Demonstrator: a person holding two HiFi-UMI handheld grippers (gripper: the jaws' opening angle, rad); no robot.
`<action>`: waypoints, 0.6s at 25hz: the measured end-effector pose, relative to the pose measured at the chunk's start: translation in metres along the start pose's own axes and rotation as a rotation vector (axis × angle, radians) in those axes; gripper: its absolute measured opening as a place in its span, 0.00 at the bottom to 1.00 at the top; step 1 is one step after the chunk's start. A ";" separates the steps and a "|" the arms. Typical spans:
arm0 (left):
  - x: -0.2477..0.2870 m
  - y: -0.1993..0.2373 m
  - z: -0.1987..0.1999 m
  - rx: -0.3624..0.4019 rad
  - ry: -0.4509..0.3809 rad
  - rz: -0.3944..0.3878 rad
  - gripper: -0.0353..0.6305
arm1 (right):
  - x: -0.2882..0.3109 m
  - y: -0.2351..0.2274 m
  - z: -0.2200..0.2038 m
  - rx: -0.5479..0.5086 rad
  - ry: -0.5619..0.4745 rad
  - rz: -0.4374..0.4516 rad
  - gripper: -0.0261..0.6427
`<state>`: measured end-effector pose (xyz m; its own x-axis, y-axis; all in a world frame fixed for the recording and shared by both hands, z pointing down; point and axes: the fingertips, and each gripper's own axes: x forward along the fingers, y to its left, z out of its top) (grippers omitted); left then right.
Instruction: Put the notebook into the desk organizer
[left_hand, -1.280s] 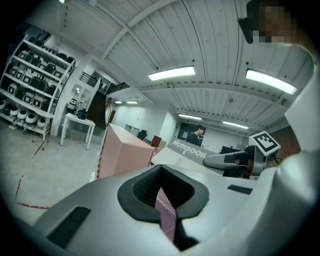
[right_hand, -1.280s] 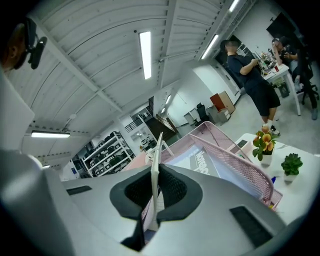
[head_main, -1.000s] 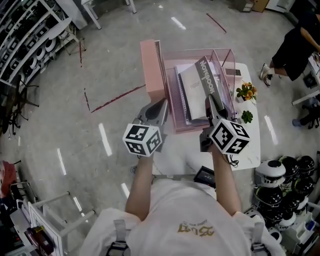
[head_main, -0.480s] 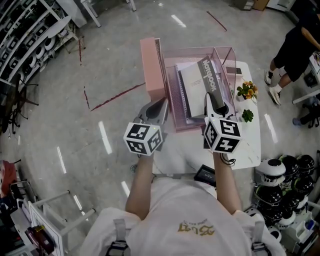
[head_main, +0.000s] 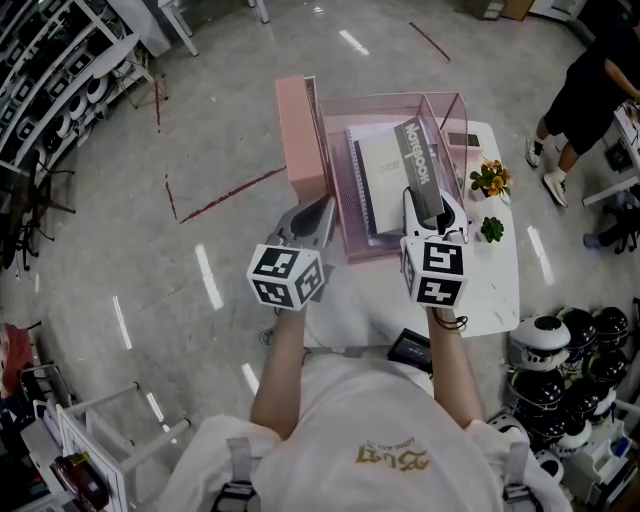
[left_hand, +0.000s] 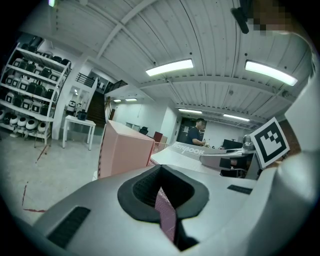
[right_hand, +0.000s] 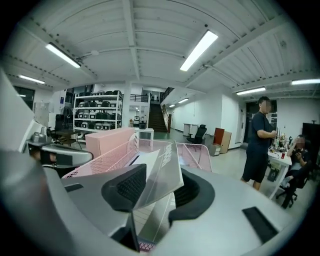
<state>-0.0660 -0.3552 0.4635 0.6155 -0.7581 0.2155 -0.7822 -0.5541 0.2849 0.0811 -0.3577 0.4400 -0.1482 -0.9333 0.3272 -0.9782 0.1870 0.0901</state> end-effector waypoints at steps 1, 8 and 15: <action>0.000 0.000 0.000 0.001 0.000 0.001 0.07 | -0.001 0.000 0.001 -0.014 -0.001 -0.002 0.28; 0.000 -0.002 -0.002 0.010 0.006 0.006 0.07 | -0.001 0.000 -0.002 -0.074 0.012 -0.005 0.32; -0.002 -0.002 0.001 0.015 0.000 0.023 0.07 | -0.003 0.005 -0.003 -0.080 0.032 0.022 0.47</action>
<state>-0.0657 -0.3528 0.4620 0.5971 -0.7708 0.2222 -0.7978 -0.5414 0.2653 0.0777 -0.3528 0.4425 -0.1637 -0.9187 0.3595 -0.9598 0.2325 0.1571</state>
